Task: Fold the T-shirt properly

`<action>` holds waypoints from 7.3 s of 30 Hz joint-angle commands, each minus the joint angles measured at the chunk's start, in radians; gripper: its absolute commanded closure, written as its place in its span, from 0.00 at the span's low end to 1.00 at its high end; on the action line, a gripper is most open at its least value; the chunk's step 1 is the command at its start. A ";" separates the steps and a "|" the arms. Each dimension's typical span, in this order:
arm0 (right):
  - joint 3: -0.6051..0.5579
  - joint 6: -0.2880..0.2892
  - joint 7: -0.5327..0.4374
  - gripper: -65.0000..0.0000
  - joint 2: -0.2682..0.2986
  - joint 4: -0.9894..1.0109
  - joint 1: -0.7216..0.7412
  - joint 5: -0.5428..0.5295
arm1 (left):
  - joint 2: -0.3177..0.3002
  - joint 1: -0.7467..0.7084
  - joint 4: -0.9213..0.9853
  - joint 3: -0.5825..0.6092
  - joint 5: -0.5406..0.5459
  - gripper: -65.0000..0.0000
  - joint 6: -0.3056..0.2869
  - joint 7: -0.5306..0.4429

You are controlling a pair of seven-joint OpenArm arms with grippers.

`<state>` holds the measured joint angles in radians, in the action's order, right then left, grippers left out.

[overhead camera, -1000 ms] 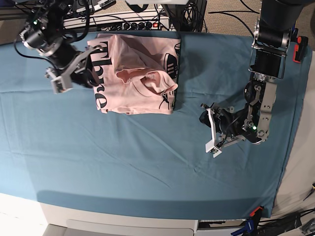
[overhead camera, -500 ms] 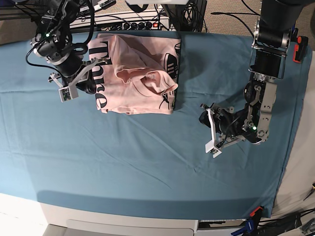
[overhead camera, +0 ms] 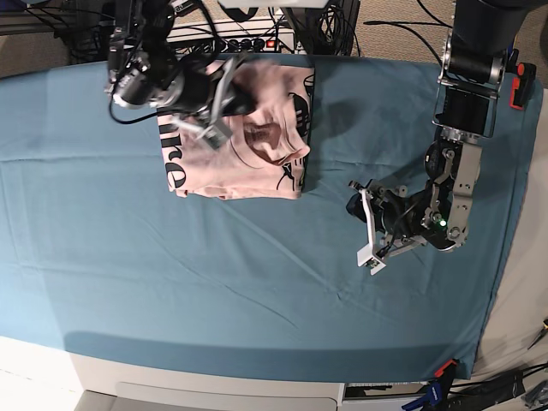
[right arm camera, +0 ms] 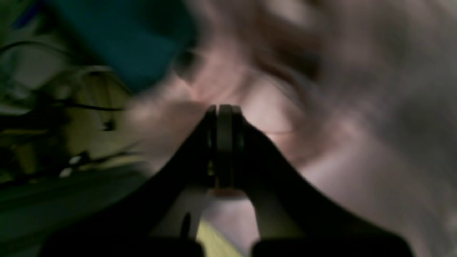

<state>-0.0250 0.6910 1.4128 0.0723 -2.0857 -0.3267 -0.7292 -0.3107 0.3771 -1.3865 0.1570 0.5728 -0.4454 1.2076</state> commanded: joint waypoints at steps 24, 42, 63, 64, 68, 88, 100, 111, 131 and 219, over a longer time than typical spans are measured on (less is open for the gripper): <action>0.492 0.007 -0.211 0.73 0.019 -0.016 0.066 0.118 | -0.174 -0.155 -0.016 -0.005 0.560 0.53 -0.129 0.167; 0.523 -0.127 -0.180 0.51 0.075 0.454 0.346 0.067 | -0.099 -0.378 -0.018 -0.005 0.659 0.46 -0.184 0.189; 0.521 -0.013 -0.017 0.51 0.208 0.769 0.512 -0.477 | -0.099 -0.572 -0.022 -0.005 0.633 0.32 -0.200 0.165; 0.521 -0.013 -0.017 0.51 0.211 0.769 0.505 -0.494 | -0.099 -0.577 -0.022 -0.005 0.631 0.32 -0.199 0.161; 0.521 -0.005 -0.017 0.51 0.208 0.768 0.489 -0.548 | -0.100 -0.567 -0.024 -0.005 0.616 0.32 -0.192 0.162; 0.492 0.003 -0.017 0.51 0.208 0.772 0.484 -0.490 | -0.102 -0.708 -0.430 -0.005 0.083 0.32 0.018 0.023; 0.263 0.005 -0.017 0.51 0.208 0.772 0.471 -0.454 | -0.078 -0.729 -0.430 -0.005 0.074 0.32 0.031 0.010; 0.263 0.005 -0.017 1.00 0.208 0.772 0.471 -0.396 | -0.049 -0.729 -0.430 -0.005 0.045 0.32 0.034 0.001; 0.263 0.005 -0.017 1.00 0.208 0.772 0.471 -0.397 | 0.044 -0.752 -0.430 -0.003 0.048 0.32 0.056 -0.016; 0.230 0.007 -0.017 1.00 -0.051 0.410 0.053 -0.670 | 0.034 0.036 -0.033 -0.002 -0.012 1.00 0.079 -0.080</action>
<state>0.2043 0.6933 1.4094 0.0185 -1.6569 -0.2798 -1.3792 -0.2756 0.3832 -1.4052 0.1616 0.5426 -0.3660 1.1477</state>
